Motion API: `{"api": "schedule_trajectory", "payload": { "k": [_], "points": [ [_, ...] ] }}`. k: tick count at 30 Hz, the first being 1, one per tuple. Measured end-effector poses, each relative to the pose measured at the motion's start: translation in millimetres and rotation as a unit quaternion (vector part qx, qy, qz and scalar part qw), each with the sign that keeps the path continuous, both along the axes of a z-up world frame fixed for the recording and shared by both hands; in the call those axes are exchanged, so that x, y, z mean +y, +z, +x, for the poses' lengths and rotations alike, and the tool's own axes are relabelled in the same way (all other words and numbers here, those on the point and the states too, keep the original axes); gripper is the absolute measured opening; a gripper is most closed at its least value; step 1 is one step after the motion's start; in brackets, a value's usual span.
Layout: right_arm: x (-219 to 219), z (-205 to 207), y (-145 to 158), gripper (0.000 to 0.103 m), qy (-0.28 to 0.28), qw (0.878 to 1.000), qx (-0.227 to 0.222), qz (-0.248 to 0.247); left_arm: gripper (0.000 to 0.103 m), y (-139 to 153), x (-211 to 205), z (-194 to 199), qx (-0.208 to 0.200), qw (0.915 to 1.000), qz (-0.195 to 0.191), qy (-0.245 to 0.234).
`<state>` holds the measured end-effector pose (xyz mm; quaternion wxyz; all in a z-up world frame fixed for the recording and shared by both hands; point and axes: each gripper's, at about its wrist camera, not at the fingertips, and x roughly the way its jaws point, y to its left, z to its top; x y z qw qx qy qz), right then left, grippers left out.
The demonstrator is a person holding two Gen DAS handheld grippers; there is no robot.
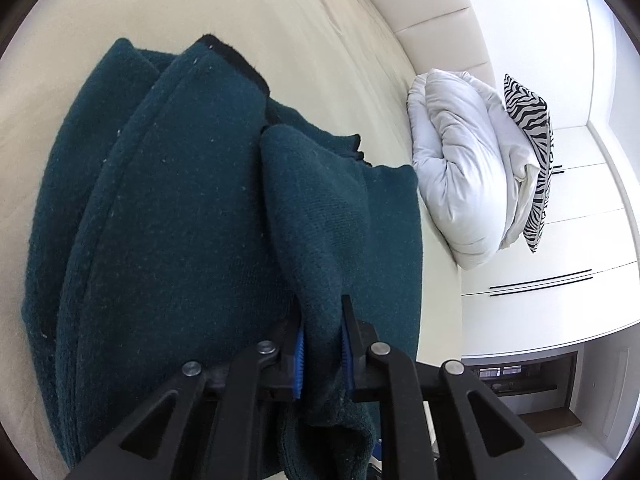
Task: Fold small clothes
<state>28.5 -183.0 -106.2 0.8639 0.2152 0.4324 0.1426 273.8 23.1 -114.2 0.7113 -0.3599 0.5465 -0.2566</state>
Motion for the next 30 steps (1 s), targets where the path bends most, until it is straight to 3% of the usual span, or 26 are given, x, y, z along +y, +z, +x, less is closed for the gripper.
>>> {"api": "schedule_trajectory", "payload": {
  "k": [5,11,18,24,30],
  "points": [
    [4,6,6,0.048,0.004,1.0,-0.001,-0.009,0.016,20,0,-1,-0.037,0.9965,0.073,-0.018],
    [13,13,7,0.048,0.014,1.0,-0.004,-0.02,0.015,39,-5,-9,-0.061,0.9915,0.109,-0.034],
    [13,15,3,0.048,0.016,1.0,-0.002,-0.019,0.013,52,-7,-9,-0.092,0.9939,0.052,-0.034],
    [8,16,11,0.047,0.013,1.0,-0.016,-0.018,0.012,54,5,-2,-0.091,0.9943,0.051,-0.021],
    [30,40,35,0.046,0.046,0.995,-0.054,-0.073,0.012,61,46,8,-0.1,0.9925,0.07,0.001]
  ]
}}
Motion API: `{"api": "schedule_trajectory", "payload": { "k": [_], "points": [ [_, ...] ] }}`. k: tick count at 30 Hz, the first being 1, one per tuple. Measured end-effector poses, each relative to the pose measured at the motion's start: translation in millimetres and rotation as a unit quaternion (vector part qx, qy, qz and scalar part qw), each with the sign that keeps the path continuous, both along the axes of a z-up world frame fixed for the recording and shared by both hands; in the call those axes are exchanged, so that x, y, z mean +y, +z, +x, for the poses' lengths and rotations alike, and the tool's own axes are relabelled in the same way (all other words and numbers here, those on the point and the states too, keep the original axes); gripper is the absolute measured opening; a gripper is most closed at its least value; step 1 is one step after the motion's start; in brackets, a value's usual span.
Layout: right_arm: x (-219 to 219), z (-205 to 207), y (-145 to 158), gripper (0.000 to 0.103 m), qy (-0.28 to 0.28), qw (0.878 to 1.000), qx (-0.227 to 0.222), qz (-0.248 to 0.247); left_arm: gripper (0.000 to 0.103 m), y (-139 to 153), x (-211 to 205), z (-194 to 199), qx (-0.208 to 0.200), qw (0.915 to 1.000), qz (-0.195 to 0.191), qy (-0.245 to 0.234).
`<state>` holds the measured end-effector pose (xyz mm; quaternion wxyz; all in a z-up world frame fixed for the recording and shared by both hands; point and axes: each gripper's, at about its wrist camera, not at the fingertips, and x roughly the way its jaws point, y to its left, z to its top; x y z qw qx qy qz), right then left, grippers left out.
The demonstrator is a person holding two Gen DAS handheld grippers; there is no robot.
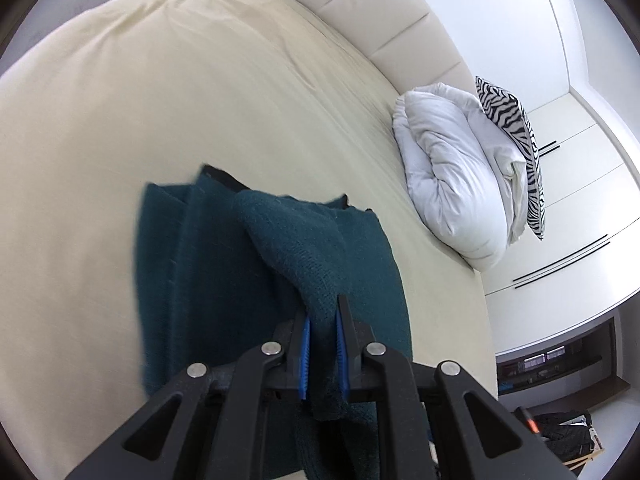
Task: Fold small clothes
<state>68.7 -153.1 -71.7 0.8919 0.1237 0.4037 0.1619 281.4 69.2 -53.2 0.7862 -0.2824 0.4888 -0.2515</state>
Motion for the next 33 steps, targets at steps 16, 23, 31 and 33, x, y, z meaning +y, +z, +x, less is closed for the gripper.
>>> {"api": "schedule_trajectory", "payload": {
  "k": [16,23,31,33],
  "points": [
    [43,39,12,0.047,0.099,0.995,0.013,-0.003,0.013,-67,59,4,0.036,0.9982,0.034,0.034],
    [17,71,-28,0.046,0.022,0.998,0.055,0.003,0.015,-68,66,3,0.04,0.9978,0.011,0.051],
    [16,57,-47,0.046,0.019,0.997,0.072,-0.003,0.019,4,38,-37,-0.081,0.9861,0.124,0.076],
    [13,61,-49,0.046,0.015,0.997,0.079,0.017,0.02,9,15,-41,-0.102,0.9813,0.157,0.046]
  ]
}}
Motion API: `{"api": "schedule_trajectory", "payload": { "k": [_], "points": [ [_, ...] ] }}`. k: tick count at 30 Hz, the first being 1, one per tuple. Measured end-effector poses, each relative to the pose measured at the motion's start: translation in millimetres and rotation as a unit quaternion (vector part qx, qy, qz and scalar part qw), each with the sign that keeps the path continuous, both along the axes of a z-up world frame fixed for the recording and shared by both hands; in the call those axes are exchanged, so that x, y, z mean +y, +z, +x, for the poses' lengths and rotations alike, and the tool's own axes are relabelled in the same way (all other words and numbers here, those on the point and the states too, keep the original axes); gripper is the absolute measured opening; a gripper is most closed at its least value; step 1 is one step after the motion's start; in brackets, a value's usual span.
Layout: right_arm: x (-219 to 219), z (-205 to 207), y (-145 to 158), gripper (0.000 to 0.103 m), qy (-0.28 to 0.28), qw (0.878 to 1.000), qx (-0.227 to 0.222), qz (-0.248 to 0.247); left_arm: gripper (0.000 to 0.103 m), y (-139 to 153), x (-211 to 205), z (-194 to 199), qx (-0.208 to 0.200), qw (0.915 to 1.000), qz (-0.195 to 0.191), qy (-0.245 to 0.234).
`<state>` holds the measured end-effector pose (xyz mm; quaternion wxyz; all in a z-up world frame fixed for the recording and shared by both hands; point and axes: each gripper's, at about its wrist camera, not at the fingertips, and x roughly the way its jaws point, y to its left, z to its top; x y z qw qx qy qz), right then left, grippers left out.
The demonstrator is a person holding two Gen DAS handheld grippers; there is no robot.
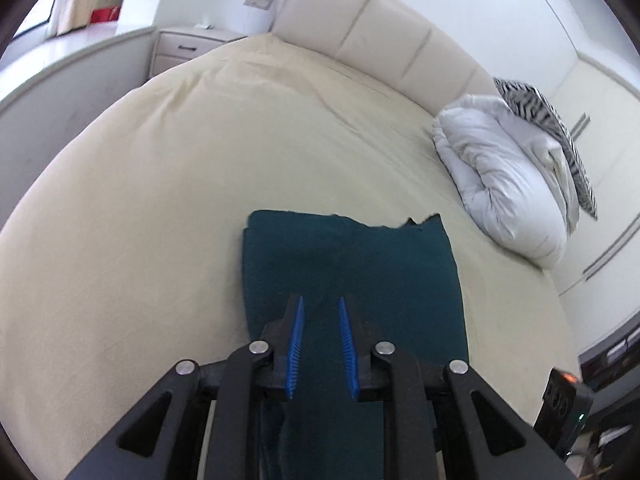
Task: Fold small clothes
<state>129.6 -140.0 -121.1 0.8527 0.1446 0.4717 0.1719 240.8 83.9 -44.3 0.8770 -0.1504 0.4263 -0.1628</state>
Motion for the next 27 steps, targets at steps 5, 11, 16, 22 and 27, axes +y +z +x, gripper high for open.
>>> {"api": "schedule_trajectory", "payload": {
  "k": [5,11,16,22,27],
  "points": [
    [-1,-2,1,0.046,0.0,1.0,-0.002,0.009,0.017,-52,-9,15,0.051,0.9981,0.035,-0.008],
    [-12,-6,8,0.045,0.01,1.0,0.006,0.028,0.016,-50,5,2,0.028,0.9989,0.028,-0.024],
    [-43,11,48,0.047,-0.009,0.995,-0.026,0.096,0.025,-17,0,-2,-0.019,0.9987,0.046,-0.004],
    [-37,103,53,0.047,0.019,0.985,0.005,0.171,0.029,18,-45,38,-0.069,0.996,0.055,-0.017],
    [-33,184,29,0.048,-0.011,0.975,0.05,0.214,0.033,-12,-57,73,-0.03,0.9954,0.091,-0.008]
  ]
}}
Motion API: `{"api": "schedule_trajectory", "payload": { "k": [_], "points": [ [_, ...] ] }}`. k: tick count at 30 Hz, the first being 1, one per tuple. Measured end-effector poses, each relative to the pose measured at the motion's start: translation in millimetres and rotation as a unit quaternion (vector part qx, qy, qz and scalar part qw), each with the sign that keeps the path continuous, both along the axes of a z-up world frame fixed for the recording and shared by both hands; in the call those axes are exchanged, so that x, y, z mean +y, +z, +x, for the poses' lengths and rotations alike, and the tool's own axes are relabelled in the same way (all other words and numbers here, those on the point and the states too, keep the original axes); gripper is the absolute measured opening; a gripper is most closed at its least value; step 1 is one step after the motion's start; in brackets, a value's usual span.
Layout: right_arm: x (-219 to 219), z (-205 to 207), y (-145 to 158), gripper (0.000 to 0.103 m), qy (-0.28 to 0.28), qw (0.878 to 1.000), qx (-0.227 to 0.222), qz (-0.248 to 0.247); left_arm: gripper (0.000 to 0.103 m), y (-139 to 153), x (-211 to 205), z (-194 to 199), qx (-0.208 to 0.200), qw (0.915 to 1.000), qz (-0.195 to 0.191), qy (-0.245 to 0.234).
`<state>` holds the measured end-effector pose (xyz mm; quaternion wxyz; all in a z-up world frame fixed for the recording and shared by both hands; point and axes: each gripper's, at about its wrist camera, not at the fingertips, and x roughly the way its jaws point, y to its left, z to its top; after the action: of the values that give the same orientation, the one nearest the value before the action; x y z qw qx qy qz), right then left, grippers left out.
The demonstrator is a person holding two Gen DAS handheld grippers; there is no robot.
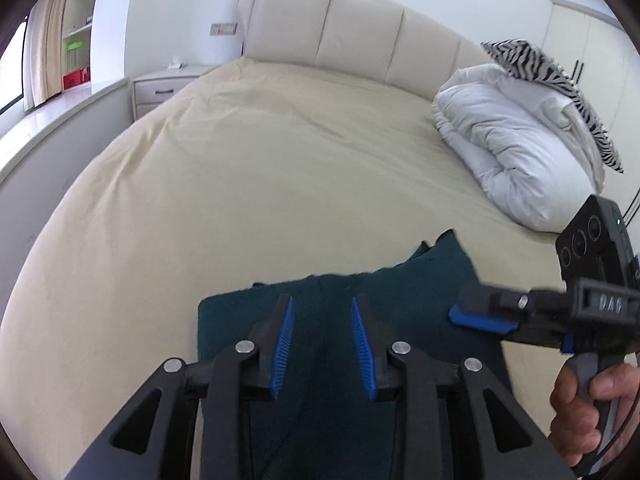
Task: Fold small clothes
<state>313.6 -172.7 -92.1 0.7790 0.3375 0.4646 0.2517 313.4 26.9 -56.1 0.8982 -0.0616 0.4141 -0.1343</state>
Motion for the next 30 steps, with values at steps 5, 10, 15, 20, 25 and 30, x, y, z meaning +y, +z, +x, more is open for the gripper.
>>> {"api": "schedule_trajectory", "payload": {
  "k": [5,10,15,20,25,30],
  "points": [
    [-26,44,-41,0.045,-0.055,0.997,0.051,0.036,0.034,-47,27,8,0.037,0.9962,-0.077,0.016],
    [-55,53,-72,0.034,-0.086,0.993,0.053,0.056,0.034,-51,25,10,0.036,0.9967,-0.072,0.007],
    [-84,35,-64,0.028,-0.139,0.989,0.04,0.038,0.034,-53,29,9,0.038,0.9959,-0.082,0.002],
    [-69,-27,-13,0.032,-0.044,0.993,-0.037,0.1,0.034,-52,23,7,0.033,0.9973,-0.065,0.004],
    [-2,-68,-27,0.053,0.08,0.994,-0.014,0.07,0.034,-51,17,5,0.03,0.9984,-0.047,0.002],
    [-1,-100,-60,0.051,0.071,0.996,-0.005,0.054,0.035,-51,16,3,0.027,0.9989,-0.039,-0.002]
  ]
}}
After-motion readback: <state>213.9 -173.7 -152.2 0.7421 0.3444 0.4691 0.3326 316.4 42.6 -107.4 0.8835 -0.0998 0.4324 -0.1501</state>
